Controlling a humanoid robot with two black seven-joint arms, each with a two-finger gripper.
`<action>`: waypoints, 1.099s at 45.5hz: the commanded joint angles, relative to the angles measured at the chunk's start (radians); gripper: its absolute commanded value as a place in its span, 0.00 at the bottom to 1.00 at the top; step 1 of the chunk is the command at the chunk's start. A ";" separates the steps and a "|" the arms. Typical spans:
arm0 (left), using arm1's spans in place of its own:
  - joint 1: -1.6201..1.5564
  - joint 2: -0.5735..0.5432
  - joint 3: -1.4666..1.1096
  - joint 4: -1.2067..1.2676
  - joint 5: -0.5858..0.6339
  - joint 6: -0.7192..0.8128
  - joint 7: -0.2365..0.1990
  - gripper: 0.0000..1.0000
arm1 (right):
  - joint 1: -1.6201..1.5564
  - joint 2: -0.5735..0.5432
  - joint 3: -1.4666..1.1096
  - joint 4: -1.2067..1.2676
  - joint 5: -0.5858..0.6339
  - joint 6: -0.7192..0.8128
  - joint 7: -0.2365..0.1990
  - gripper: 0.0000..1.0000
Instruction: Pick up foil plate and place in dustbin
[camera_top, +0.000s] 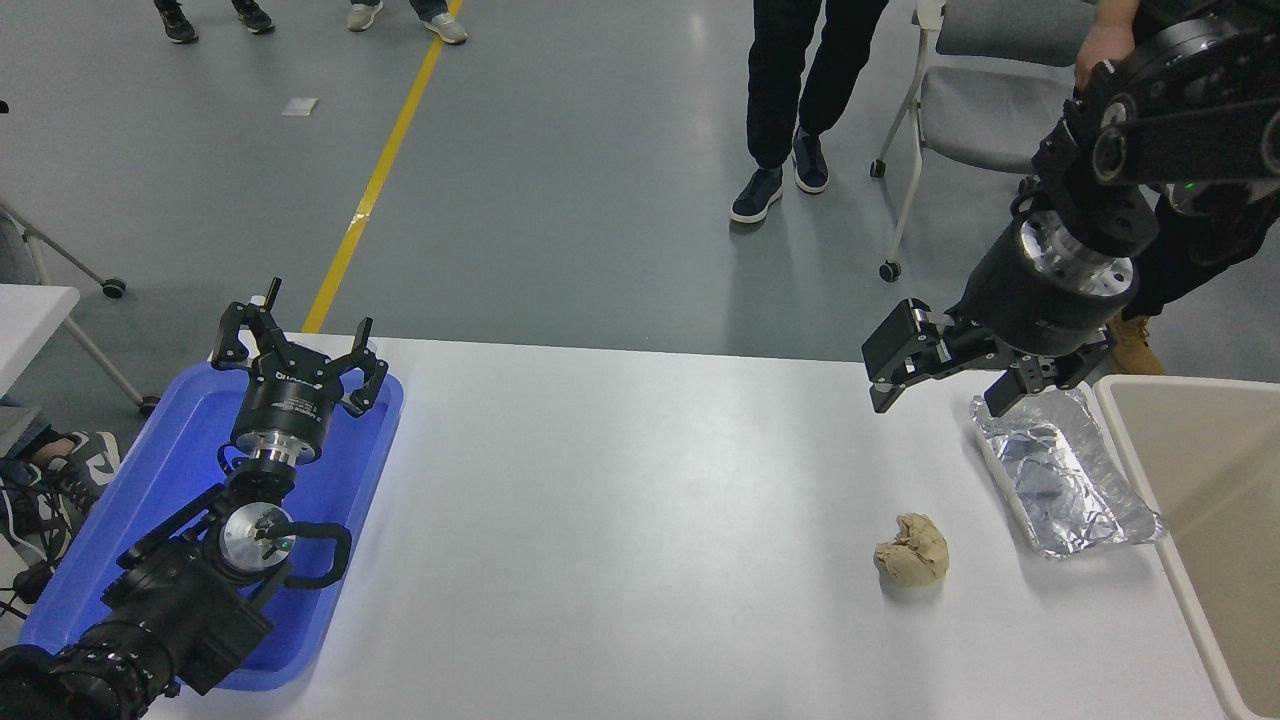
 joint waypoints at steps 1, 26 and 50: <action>0.000 0.000 0.000 0.000 0.000 0.000 0.000 1.00 | 0.001 0.004 0.000 0.000 0.000 0.000 0.000 1.00; 0.000 0.000 0.000 0.000 0.000 0.000 0.000 1.00 | 0.001 0.028 0.006 0.000 0.002 0.000 0.000 1.00; 0.000 0.000 0.000 0.000 0.000 0.000 0.000 1.00 | -0.006 0.039 0.005 -0.011 0.002 0.000 0.000 1.00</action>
